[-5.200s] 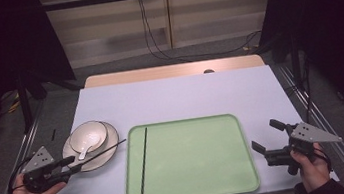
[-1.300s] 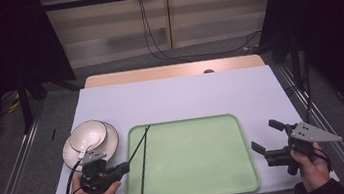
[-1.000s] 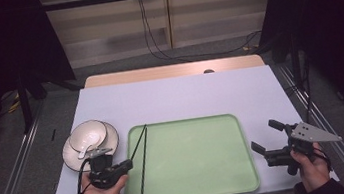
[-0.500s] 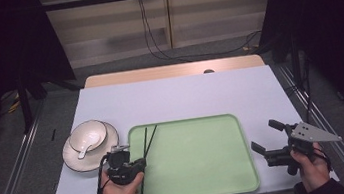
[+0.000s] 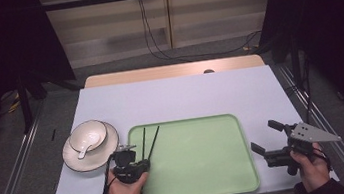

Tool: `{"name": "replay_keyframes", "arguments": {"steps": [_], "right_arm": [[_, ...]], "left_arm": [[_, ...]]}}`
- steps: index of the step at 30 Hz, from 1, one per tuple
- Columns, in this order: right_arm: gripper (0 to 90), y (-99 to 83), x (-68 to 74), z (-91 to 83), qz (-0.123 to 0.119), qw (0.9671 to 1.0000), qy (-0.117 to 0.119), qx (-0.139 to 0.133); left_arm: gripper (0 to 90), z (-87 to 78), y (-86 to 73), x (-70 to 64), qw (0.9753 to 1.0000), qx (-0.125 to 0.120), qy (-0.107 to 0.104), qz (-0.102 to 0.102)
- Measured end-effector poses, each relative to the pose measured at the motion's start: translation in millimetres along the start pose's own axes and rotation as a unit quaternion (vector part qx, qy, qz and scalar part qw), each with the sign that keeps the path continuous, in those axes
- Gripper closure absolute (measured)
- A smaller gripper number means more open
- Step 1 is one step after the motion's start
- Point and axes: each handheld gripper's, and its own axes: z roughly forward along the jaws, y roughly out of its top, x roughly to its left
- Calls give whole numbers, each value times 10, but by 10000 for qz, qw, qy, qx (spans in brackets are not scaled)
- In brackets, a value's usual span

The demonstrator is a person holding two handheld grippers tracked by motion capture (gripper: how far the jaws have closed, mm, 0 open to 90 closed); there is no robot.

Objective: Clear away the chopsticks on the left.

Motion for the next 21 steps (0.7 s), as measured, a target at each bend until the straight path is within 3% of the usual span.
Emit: {"name": "replay_keyframes", "arguments": {"steps": [3,9,15,19,21], "right_arm": [[2,0,0,1,1,10000,2,5],[2,2,1,-1,-7,10000,-2,2],[3,2,2,-3,-14,10000,9,-2],[3,1,3,0,13,10000,9,3],[3,2,1,-2,-8,10000,11,-4]], "left_arm": [[793,-5,2,-9,10000,8,-6,34],[744,-30,15,-4,9996,-78,-235,119],[802,-18,12,2,9994,-12,-301,174],[782,-39,22,20,9993,-43,-345,150],[737,-61,30,30,9983,-161,-487,262]]}}
